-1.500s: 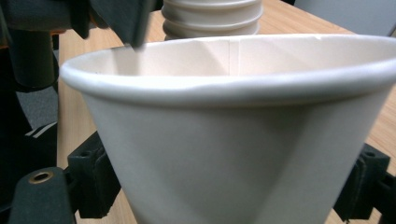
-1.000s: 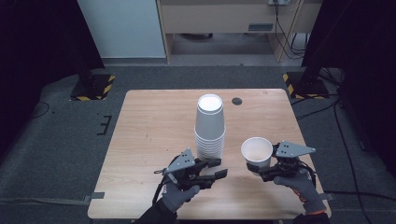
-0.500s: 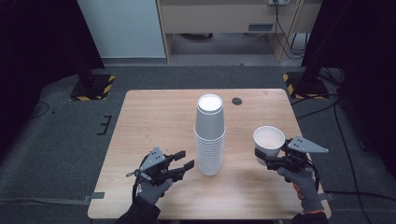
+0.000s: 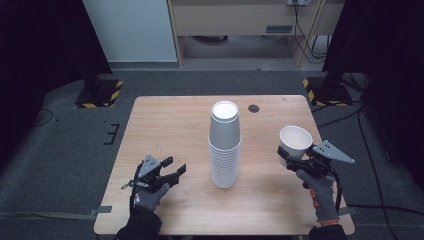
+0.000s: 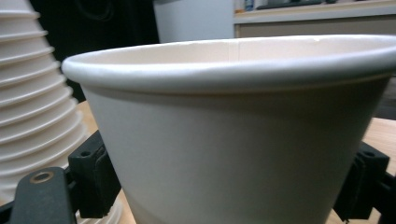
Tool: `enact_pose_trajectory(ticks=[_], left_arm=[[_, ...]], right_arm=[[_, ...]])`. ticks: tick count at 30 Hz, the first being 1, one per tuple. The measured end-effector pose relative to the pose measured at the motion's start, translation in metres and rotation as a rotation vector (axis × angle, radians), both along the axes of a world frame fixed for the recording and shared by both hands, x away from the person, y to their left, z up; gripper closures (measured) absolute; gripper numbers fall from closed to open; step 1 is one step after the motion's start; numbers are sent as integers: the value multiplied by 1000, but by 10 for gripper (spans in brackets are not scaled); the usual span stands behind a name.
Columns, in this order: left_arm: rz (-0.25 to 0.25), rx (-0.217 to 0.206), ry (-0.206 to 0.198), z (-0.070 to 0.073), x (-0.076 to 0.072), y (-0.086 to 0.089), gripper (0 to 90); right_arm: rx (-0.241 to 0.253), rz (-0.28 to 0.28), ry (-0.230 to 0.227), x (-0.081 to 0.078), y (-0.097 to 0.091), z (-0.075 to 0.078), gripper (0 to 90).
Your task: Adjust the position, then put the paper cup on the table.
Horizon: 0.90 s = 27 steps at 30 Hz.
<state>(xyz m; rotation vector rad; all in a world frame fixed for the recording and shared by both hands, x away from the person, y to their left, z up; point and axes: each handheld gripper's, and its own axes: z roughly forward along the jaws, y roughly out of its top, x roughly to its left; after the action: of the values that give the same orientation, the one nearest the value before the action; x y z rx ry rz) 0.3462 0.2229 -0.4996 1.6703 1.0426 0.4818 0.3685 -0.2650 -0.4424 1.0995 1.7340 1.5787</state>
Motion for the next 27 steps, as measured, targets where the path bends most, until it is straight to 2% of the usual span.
enact_pose_trajectory(ticks=[4, 6, 13, 27], left_arm=[[33, 31, 8, -3, 3, 4, 294], [42, 45, 14, -5, 4, 6, 283], [78, 49, 42, -11, 8, 15, 277], [97, 90, 78, -18, 13, 19, 264]], right_arm=[[27, -42, -4, 10, -1, -3, 149], [21, -66, -5, 16, -2, -6, 149], [16, -128, 17, 33, -3, -18, 149], [-6, -210, 78, 57, 6, -45, 149]])
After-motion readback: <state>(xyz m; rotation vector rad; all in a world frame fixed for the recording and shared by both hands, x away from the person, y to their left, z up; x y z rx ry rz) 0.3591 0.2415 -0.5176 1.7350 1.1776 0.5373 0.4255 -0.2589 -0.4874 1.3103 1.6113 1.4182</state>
